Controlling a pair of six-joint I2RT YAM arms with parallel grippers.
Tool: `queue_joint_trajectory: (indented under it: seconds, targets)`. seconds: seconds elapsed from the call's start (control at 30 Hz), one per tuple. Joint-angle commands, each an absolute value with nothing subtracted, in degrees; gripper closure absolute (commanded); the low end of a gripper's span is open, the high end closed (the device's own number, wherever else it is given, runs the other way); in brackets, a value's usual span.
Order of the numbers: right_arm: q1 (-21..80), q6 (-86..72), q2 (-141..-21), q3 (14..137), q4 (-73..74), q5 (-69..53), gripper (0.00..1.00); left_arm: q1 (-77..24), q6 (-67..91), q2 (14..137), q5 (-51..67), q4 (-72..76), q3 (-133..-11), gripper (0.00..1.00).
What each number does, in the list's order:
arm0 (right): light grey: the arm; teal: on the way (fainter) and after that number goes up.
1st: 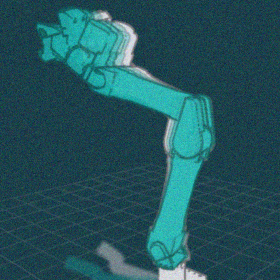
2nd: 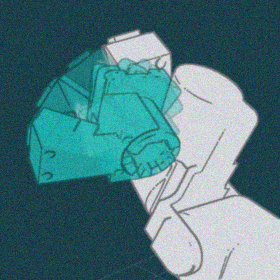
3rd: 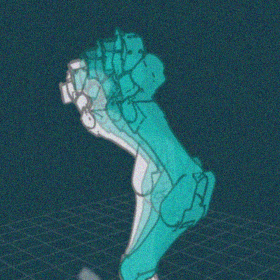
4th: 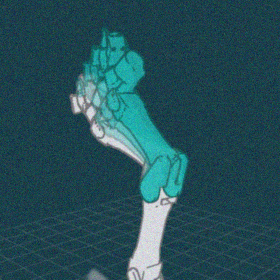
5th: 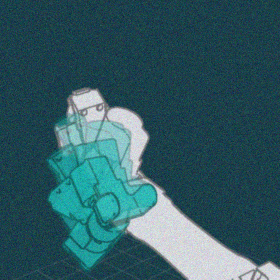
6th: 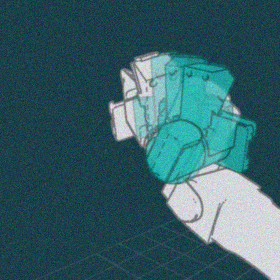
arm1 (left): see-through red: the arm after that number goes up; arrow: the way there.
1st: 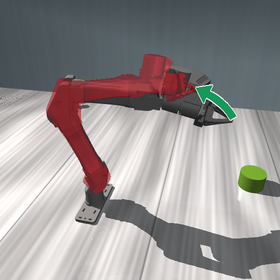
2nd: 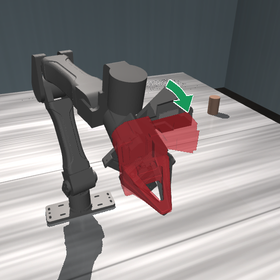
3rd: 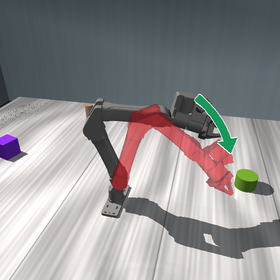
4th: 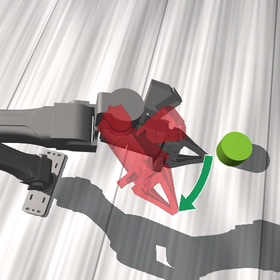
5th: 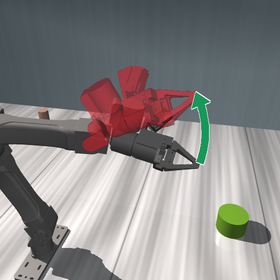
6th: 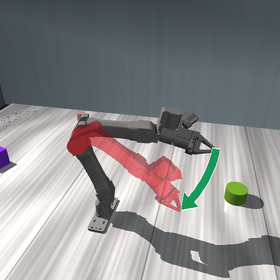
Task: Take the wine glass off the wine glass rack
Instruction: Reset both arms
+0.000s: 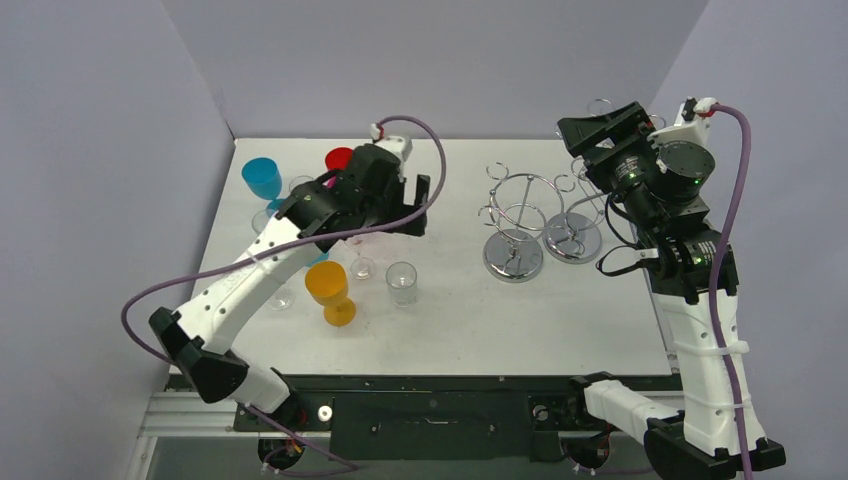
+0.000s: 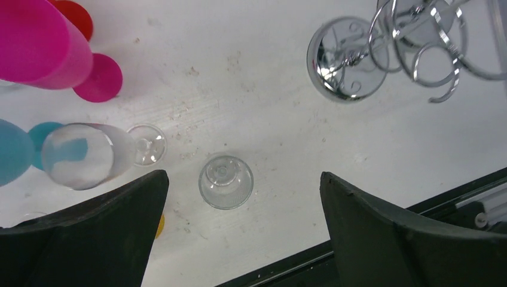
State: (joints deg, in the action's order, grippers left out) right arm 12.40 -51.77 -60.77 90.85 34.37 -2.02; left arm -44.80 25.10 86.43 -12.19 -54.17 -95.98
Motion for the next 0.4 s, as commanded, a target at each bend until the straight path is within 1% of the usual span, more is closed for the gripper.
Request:
queue_joint_trajectory:
  seconds: [0.0, 0.13, 0.37]
  targets:
    - [12.2, -50.4, -61.0, 91.5, 32.4, -3.7, 0.28, -41.2, 26.8, 80.2, -14.4, -51.8, -101.8, 0.04]
    - [12.4, -49.8, -61.1, 91.6, 33.0, -4.2, 0.27, -38.0, 27.2, 77.7, -14.3, -49.1, -103.7, 0.04]
    - [12.5, -49.0, -61.3, 91.5, 33.3, -4.8, 0.25, -37.2, 25.9, 78.0, -14.1, -47.7, -106.6, 0.04]
